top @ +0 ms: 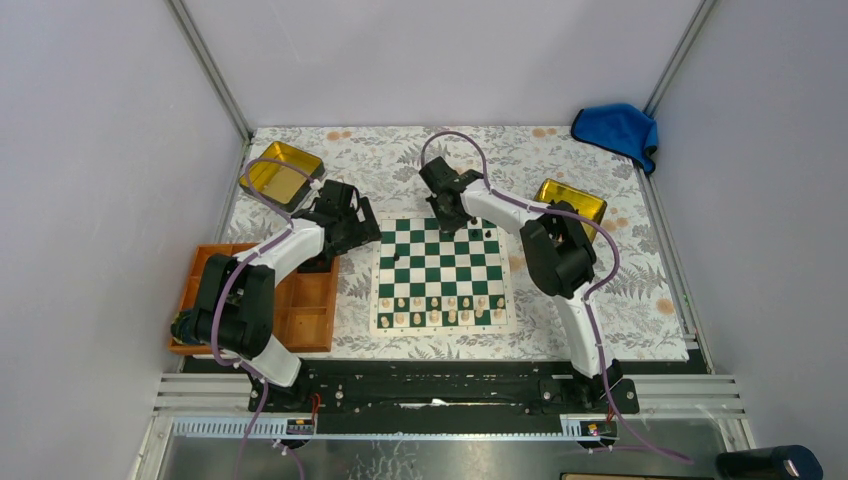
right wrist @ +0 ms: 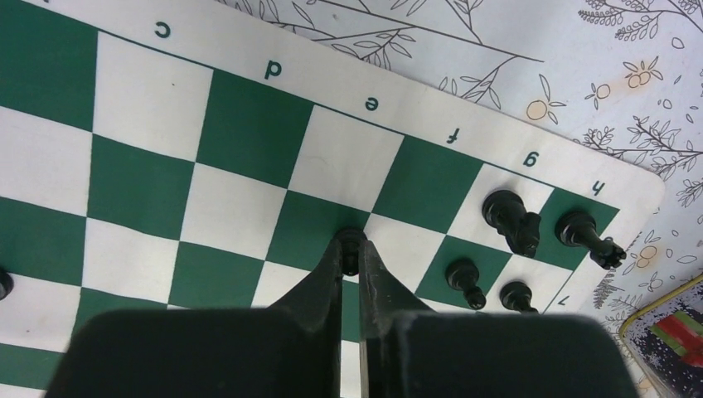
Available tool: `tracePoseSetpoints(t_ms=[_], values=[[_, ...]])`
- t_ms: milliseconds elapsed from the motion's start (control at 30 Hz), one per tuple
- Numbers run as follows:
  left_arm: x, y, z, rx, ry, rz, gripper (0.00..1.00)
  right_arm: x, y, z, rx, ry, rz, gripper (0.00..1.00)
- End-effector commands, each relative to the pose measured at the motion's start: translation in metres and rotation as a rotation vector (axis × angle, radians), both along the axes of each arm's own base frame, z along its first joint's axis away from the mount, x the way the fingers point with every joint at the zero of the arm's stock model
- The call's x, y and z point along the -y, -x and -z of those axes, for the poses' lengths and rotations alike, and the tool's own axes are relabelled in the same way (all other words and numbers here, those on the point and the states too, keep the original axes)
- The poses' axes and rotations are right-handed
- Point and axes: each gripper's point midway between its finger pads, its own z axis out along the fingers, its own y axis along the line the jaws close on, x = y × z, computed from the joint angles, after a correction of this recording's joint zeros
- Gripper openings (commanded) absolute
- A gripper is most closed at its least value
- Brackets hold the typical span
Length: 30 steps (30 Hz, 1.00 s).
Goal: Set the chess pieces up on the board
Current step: Place the chess piece on the chessboard.
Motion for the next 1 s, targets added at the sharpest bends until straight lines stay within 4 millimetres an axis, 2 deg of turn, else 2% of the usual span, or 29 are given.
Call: tracePoseSetpoints(t_ms=[0,567,967], values=[[0.000,-0.009,-0.003,0.030,0.007,-0.003,0.99,0.006,-0.006,-0.031,0.063,-0.019,0.039,0.02],[0.000,-0.008,-0.002,0.027,0.008,-0.003,0.99,0.028,-0.009,-0.031,0.063,0.001,0.097,0.01],[0.000,-0.007,-0.002,0.026,0.012,-0.005,0.99,0.031,-0.002,-0.025,0.040,0.002,0.103,0.03]])
